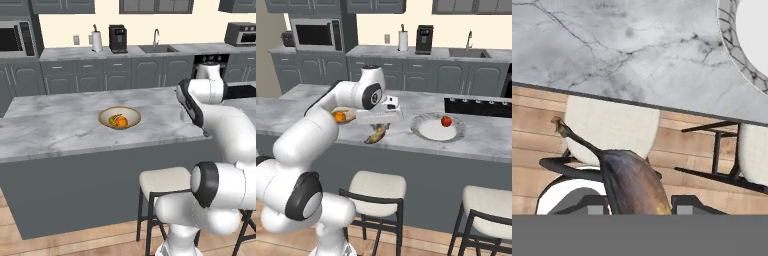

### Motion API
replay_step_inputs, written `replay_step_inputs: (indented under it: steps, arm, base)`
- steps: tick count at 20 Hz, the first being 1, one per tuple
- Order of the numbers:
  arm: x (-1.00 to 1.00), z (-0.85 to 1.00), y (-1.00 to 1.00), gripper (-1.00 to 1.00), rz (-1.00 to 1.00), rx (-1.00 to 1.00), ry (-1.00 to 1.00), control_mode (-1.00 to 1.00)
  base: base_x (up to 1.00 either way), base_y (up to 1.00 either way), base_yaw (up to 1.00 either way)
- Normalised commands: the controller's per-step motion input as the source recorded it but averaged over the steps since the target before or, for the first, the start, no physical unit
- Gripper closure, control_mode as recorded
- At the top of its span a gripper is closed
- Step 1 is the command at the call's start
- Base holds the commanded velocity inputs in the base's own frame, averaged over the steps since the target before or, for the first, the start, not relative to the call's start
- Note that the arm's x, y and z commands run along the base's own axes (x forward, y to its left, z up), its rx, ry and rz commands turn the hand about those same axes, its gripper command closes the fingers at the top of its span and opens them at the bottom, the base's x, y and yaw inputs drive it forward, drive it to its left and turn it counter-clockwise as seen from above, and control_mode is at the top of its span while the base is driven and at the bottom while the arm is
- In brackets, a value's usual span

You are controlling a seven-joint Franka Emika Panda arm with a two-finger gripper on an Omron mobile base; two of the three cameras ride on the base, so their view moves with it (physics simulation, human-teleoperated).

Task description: Take the fruits from the plate on the dining counter and place two fruits in each bowl.

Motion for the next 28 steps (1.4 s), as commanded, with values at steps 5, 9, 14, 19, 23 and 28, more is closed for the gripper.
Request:
replay_step_inputs:
  steps: [5, 9, 14, 19, 23, 28]
  arm:
    - [-0.14, 0.13, 0.61, 1.0, -0.35, 0.01, 0.0, -1.0]
    - [-0.06, 0.25, 0.15, 1.0, -0.2, 0.08, 0.02, -1.0]
    - [0.0, 0.07, 0.14, 1.0, -0.03, 0.15, 0.0, -1.0]
    - [-0.04, 0.0, 0.1, 1.0, 0.01, 0.04, -0.07, -1.0]
    - [-0.03, 0.0, 0.18, 1.0, 0.01, 0.01, -0.05, -1.0]
    - [0.0, 0.0, 0.02, 1.0, 0.0, 0.0, 0.0, -1.0]
  base:
    - [0.0, 0.0, 0.0]
    - [0.0, 0.0, 0.0]
    - [0.0, 0.0, 0.0]
    - [0.0, 0.0, 0.0]
    - [0.0, 0.0, 0.0]
    - [0.0, 0.0, 0.0]
